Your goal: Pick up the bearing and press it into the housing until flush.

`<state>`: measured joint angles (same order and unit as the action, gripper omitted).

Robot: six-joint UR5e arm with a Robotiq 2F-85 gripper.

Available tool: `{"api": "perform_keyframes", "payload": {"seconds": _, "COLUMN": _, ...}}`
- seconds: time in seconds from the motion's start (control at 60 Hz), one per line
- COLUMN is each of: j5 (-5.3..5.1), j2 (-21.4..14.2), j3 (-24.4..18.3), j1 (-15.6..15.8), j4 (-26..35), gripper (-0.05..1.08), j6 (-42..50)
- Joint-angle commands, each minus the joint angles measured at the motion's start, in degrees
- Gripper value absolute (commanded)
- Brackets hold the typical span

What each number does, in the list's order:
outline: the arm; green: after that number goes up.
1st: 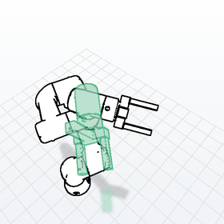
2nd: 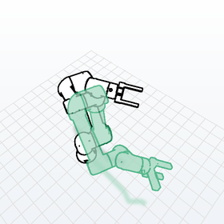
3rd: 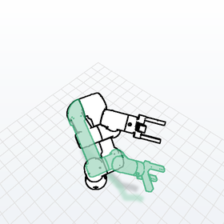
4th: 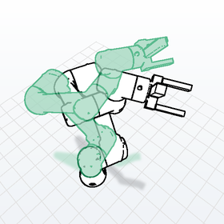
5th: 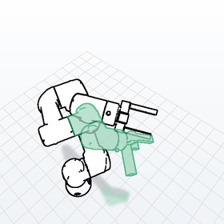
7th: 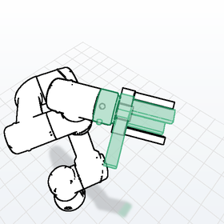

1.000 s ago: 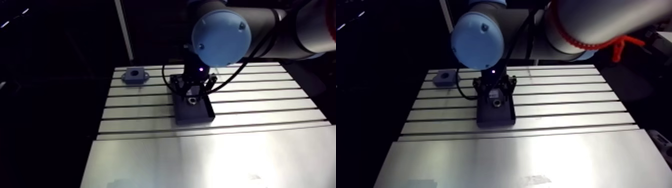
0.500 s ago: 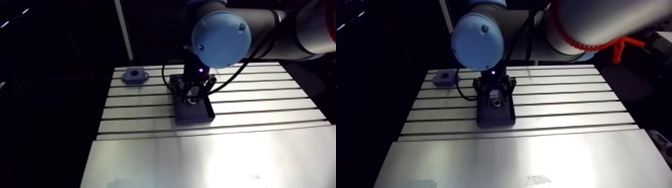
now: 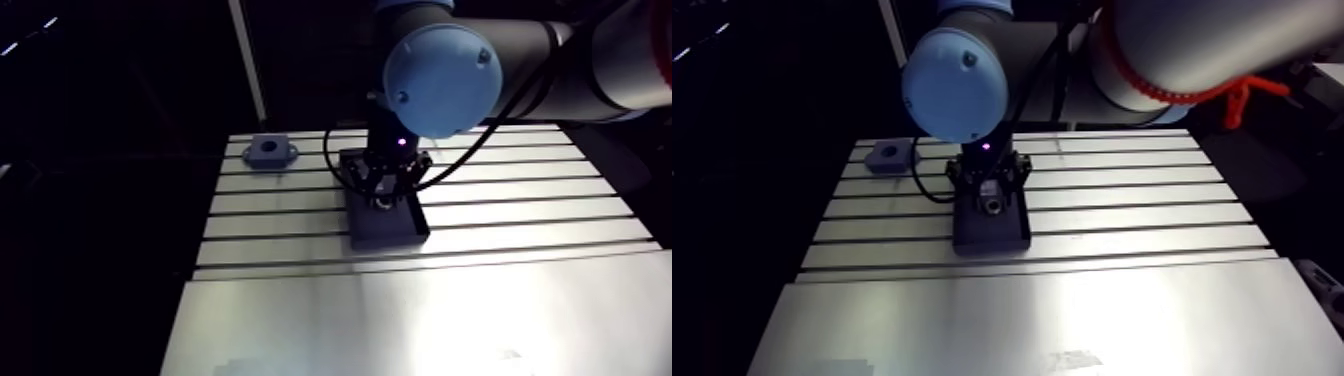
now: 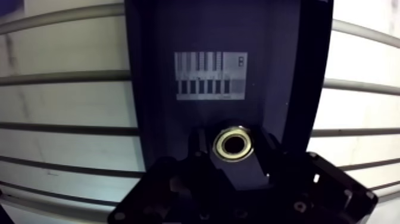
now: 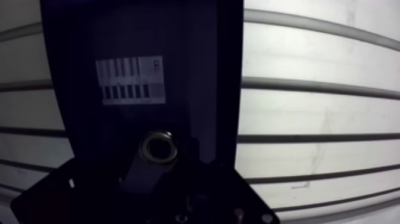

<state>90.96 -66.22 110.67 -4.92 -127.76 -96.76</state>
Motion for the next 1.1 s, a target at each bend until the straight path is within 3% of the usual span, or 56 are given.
{"api": "perform_keyframes", "payload": {"seconds": 0.017, "j5": -0.04, "j2": 0.0, "j3": 0.03, "j1": -0.09, "j4": 0.0, "gripper": 0.49, "j6": -0.05}}
{"api": "perform_keyframes", "payload": {"seconds": 0.7, "j5": -0.05, "j2": 0.0, "j3": 0.03, "j1": -0.18, "j4": 0.0, "gripper": 0.59, "j6": -0.05}}
{"api": "perform_keyframes", "payload": {"seconds": 1.0, "j5": 0.11, "j2": -1.28, "j3": -0.3, "j1": 0.16, "j4": 0.91, "gripper": 0.68, "j6": -0.05}}
{"api": "perform_keyframes", "payload": {"seconds": 1.1, "j5": -0.04, "j2": -3.35, "j3": -1.8, "j1": 0.34, "j4": 4.14, "gripper": 0.71, "j6": -0.05}}
